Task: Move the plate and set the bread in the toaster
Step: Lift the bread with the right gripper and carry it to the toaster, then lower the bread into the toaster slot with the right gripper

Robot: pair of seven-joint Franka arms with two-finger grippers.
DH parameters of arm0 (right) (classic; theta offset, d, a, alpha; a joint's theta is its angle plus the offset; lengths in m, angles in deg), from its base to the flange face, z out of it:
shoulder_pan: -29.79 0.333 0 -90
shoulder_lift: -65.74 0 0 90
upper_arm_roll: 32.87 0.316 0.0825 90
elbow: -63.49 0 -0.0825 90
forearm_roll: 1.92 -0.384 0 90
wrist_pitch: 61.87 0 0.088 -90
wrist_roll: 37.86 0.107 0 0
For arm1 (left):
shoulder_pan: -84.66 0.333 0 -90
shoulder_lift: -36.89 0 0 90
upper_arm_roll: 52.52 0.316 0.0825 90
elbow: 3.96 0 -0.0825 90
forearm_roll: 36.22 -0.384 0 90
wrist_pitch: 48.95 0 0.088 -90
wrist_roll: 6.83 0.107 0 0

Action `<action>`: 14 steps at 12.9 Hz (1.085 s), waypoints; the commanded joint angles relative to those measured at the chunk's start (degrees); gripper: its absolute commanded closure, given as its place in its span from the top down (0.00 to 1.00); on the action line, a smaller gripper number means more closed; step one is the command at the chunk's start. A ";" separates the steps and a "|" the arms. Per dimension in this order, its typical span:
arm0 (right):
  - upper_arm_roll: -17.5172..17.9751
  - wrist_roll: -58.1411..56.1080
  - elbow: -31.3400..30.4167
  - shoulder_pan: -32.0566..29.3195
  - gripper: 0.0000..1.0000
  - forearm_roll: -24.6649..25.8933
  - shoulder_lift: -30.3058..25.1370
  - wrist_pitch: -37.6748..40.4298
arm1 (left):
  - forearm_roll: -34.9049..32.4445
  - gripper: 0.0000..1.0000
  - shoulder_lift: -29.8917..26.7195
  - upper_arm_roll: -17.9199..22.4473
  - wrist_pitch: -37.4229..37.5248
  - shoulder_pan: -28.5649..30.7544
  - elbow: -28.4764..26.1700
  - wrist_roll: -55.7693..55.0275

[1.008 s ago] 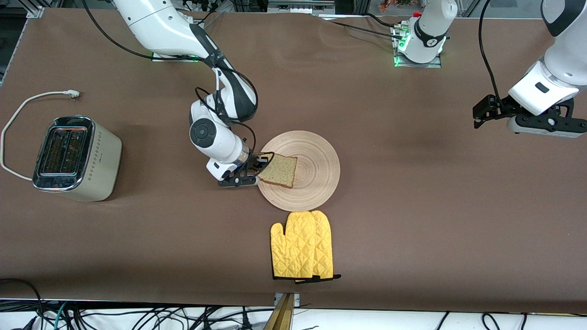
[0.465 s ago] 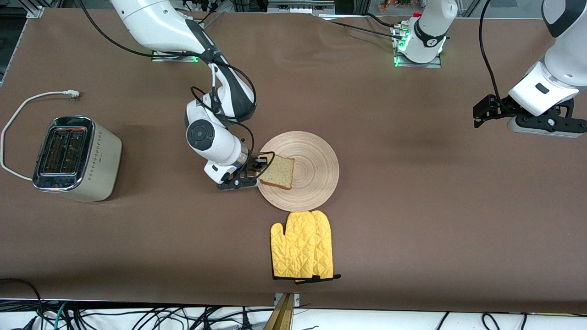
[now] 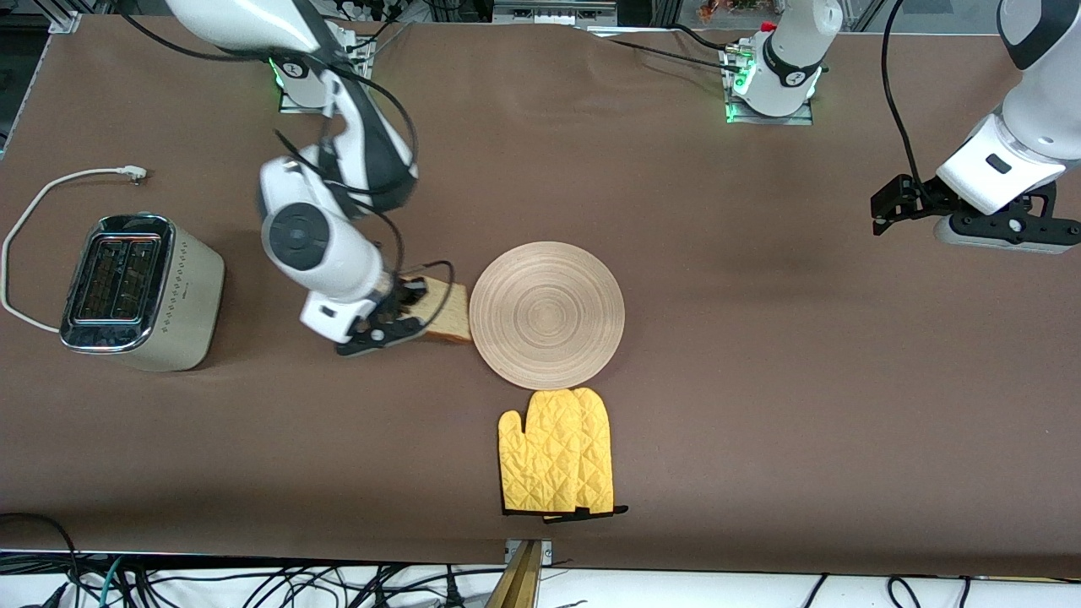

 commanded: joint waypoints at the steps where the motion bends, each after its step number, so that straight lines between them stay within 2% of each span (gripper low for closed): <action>1: -5.98 -9.03 3.78 -0.06 0.00 3.84 -3.95 12.12 | -1.40 1.00 0.69 0.11 1.25 -0.24 1.66 -0.58; 3: -10.81 -15.81 7.40 -0.06 0.00 9.72 -3.87 18.91 | -1.40 1.00 0.69 0.11 1.25 -0.24 1.66 -0.67; 6: -17.84 -21.88 7.59 -0.06 0.00 20.26 -3.95 19.99 | -1.40 1.00 0.69 0.11 1.25 -0.24 1.66 -0.67; 8: -22.86 -24.18 7.59 -0.06 0.00 24.06 -3.26 19.12 | -1.31 1.00 0.69 0.11 1.34 -0.24 1.66 -0.67; 10: -24.02 -23.84 7.50 -0.24 0.00 29.76 -2.73 18.15 | -1.31 1.00 0.69 0.11 1.34 -0.24 1.66 -0.67; 14: -25.16 -17.09 7.50 -1.47 0.00 35.57 -0.36 17.10 | -1.31 1.00 0.69 0.11 1.95 -0.24 1.66 -0.67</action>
